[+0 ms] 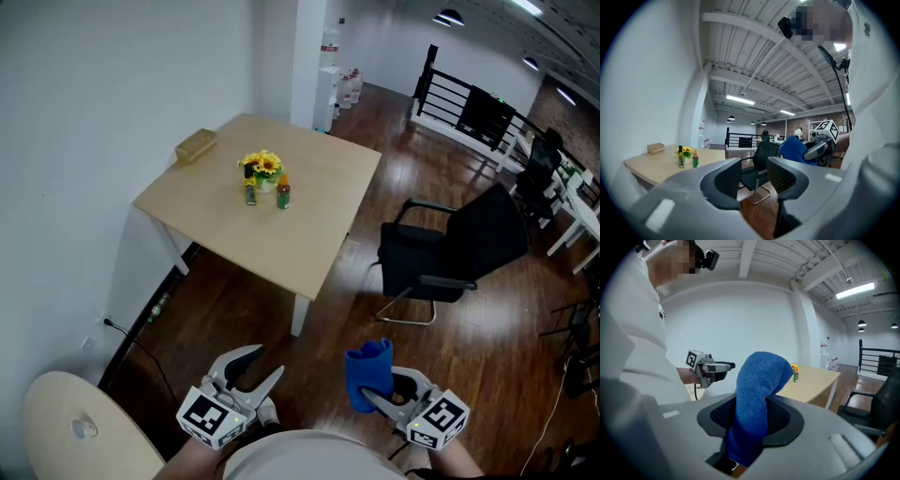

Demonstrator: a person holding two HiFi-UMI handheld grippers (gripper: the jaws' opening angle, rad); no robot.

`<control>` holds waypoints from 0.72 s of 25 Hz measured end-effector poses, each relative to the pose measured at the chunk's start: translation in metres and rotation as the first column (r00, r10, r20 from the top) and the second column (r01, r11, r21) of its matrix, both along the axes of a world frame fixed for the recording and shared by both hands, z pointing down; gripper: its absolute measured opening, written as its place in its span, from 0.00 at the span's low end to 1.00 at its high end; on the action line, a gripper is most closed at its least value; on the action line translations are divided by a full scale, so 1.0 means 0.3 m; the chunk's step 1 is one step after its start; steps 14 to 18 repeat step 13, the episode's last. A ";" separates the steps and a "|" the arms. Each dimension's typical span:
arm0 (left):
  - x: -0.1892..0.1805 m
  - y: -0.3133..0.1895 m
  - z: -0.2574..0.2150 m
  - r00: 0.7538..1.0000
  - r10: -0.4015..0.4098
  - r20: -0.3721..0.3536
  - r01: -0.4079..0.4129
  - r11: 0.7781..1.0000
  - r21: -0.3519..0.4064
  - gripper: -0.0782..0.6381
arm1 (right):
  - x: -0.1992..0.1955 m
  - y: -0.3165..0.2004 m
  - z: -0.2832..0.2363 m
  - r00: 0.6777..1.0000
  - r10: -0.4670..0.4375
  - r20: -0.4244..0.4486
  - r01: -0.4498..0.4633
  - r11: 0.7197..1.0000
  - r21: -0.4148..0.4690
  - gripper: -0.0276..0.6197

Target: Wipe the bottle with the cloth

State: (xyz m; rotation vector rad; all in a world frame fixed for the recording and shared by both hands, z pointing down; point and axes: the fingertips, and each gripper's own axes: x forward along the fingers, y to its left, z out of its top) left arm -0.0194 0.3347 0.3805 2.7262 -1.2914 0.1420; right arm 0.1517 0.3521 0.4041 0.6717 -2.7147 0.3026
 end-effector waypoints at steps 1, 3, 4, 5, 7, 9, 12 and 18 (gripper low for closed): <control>0.020 0.020 0.002 1.000 -0.002 0.007 0.002 1.000 -0.002 0.36 | 0.014 0.015 -0.001 1.000 -0.006 0.002 0.006 1.000 0.005 0.29; 0.048 0.054 0.014 0.999 -0.014 0.031 0.014 1.000 -0.016 0.36 | 0.038 0.045 0.000 1.000 -0.016 0.013 0.016 1.000 0.012 0.29; 0.060 0.067 0.024 0.999 -0.019 0.039 0.020 0.999 -0.026 0.36 | 0.048 0.059 0.003 1.000 -0.020 0.019 0.020 1.000 0.013 0.29; 0.073 0.082 0.033 0.999 -0.021 0.041 0.023 0.999 -0.036 0.36 | 0.057 0.075 0.005 0.999 -0.025 0.023 0.025 1.000 0.012 0.29; 0.106 0.117 0.043 0.999 -0.023 0.029 0.024 0.999 -0.045 0.36 | 0.074 0.114 0.012 0.999 -0.040 0.024 0.040 0.999 0.009 0.29; 0.142 0.155 0.045 0.999 -0.033 0.030 0.035 0.998 -0.044 0.36 | 0.097 0.152 0.021 0.998 -0.055 0.021 0.055 0.998 0.010 0.29; 0.197 0.206 0.055 0.999 -0.034 0.031 0.036 0.999 -0.041 0.36 | 0.135 0.197 0.037 0.998 -0.065 0.023 0.065 0.998 0.013 0.29; 0.215 0.223 0.059 0.999 -0.033 0.028 0.034 0.999 -0.040 0.36 | 0.148 0.212 0.042 0.997 -0.067 0.024 0.066 0.998 0.013 0.29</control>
